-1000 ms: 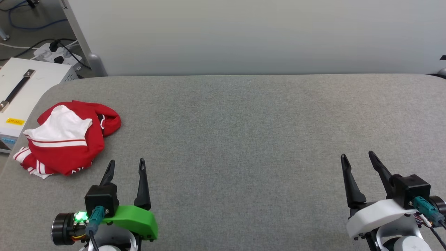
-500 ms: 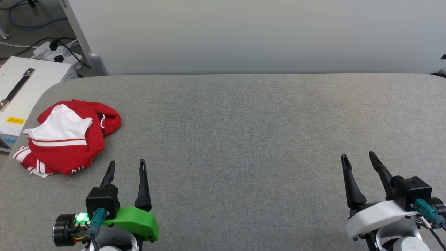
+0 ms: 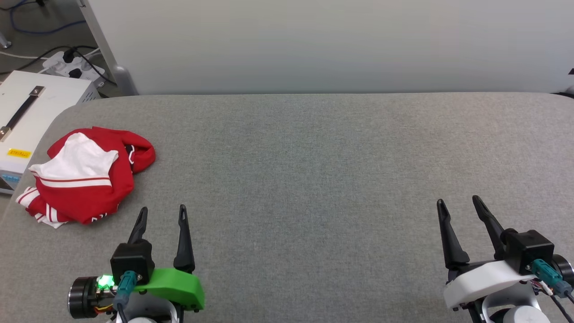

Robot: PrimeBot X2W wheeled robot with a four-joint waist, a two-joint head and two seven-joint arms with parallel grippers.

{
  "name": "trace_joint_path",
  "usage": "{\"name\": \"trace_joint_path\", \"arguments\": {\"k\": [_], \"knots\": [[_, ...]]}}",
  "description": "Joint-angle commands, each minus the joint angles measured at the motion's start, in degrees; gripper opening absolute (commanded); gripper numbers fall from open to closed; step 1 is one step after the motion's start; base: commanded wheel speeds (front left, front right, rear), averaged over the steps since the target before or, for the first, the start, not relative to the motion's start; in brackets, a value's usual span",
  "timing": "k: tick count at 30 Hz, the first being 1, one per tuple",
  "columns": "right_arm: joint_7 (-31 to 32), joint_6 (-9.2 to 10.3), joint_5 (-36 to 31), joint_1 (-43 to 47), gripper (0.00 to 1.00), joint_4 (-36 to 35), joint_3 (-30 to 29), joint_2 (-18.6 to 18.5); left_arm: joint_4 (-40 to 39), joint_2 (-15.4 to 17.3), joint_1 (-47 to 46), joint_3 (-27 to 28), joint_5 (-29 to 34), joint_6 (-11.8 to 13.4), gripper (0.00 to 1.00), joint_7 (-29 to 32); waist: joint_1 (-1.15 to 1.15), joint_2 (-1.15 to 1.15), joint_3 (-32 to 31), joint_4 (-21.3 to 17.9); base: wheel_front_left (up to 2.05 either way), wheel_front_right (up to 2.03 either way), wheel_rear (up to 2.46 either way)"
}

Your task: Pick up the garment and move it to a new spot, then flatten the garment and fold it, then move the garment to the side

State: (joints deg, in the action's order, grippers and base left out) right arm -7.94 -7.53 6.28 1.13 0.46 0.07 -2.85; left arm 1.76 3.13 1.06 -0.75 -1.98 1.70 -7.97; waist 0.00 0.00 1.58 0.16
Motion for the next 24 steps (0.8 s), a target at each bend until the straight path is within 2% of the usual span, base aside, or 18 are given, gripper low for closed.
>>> {"name": "trace_joint_path", "arguments": {"k": [1,14,24], "knots": [[-0.74,0.02,0.47,0.61,1.00,0.03,-0.07,-0.03,0.28,-0.14,-0.25,-0.04,-0.18,0.30,1.00,-0.61,0.00,0.00,0.05,0.01,0.00,0.00,0.00],[-2.24,0.03,1.23,0.75,1.00,0.35,-0.22,-0.03,1.07,-0.16,-0.38,-0.16,-0.39,0.67,1.00,-2.14,0.00,0.00,0.43,0.32,0.00,0.00,0.00],[-3.41,0.03,1.28,0.96,1.00,0.19,0.50,-0.03,1.38,-0.19,-0.86,0.66,-1.51,1.21,1.00,-3.32,0.00,0.00,1.21,3.25,0.00,0.00,0.00]]}}
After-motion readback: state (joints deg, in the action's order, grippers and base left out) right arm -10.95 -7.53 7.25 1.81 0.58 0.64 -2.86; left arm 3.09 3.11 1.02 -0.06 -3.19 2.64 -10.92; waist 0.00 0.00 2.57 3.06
